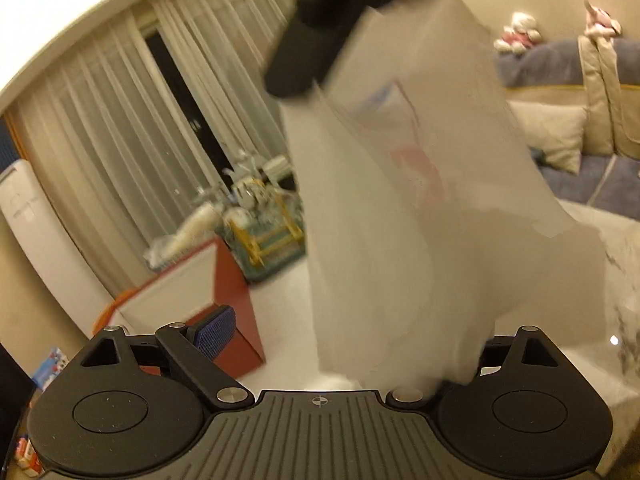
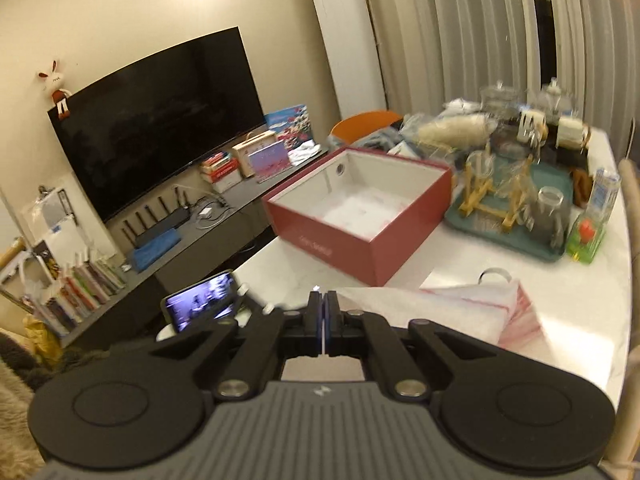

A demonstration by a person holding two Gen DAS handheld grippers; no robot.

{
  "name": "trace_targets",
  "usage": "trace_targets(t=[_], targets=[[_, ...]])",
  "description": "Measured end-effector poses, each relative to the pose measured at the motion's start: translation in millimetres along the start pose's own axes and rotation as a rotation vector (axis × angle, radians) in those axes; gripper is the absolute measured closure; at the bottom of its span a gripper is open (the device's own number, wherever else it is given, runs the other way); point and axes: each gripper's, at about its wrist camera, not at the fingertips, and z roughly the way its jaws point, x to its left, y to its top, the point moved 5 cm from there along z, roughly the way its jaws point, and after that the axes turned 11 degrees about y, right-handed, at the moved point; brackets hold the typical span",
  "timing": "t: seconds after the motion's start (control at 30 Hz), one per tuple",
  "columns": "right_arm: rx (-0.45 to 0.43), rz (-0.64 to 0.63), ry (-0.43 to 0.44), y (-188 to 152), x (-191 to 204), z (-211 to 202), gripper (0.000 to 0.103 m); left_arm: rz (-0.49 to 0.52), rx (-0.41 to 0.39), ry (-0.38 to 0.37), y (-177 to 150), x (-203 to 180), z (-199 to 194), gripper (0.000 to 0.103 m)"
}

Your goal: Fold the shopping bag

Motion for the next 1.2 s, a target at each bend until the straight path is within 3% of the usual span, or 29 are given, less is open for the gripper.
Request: trace_targets(t=[0.13, 0.17, 0.2, 0.23, 0.33, 0.57, 0.73, 0.83, 0.93, 1.03, 1.2], targets=[[0.062, 0.039, 0.027, -11, 4, -9, 0.103, -0.053, -0.067, 0.013, 19, 2, 2, 0.013], [0.071, 0.048, 0.036, -14, 1, -11, 0.103, -0.070, -0.080, 0.013, 23, 3, 3, 0.039], [0.081, 0.053, 0.042, -16, -2, -12, 0.103, -0.085, -0.079, 0.017, 27, 3, 5, 0.087], [0.091, 0.058, 0.049, -18, -5, -14, 0.102, -0.097, -0.048, 0.029, 29, 4, 11, 0.101], [0.109, 0.074, 0.048, -24, -20, -21, 0.095, -0.165, -0.036, 0.016, 36, 7, 24, 0.101], [0.166, 0.082, -0.051, -37, -75, -31, 0.065, -0.188, -0.071, 0.119, 70, 24, 57, 0.101], [0.196, 0.124, -0.052, -38, -112, -23, 0.064, -0.176, -0.174, 0.226, 127, 52, 77, 0.101], [0.190, 0.104, -0.042, -31, -121, -19, 0.062, -0.222, -0.251, 0.313, 174, 83, 62, 0.101], [0.178, 0.084, -0.031, -26, -126, -18, 0.060, -0.250, -0.299, 0.340, 203, 110, 42, 0.101], [0.173, 0.071, -0.020, -21, -127, -15, 0.056, -0.256, -0.221, 0.238, 202, 112, 37, 0.101], [0.198, 0.065, -0.040, -22, -124, -4, 0.048, -0.270, 0.037, 0.011, 117, 60, 57, 0.101]])
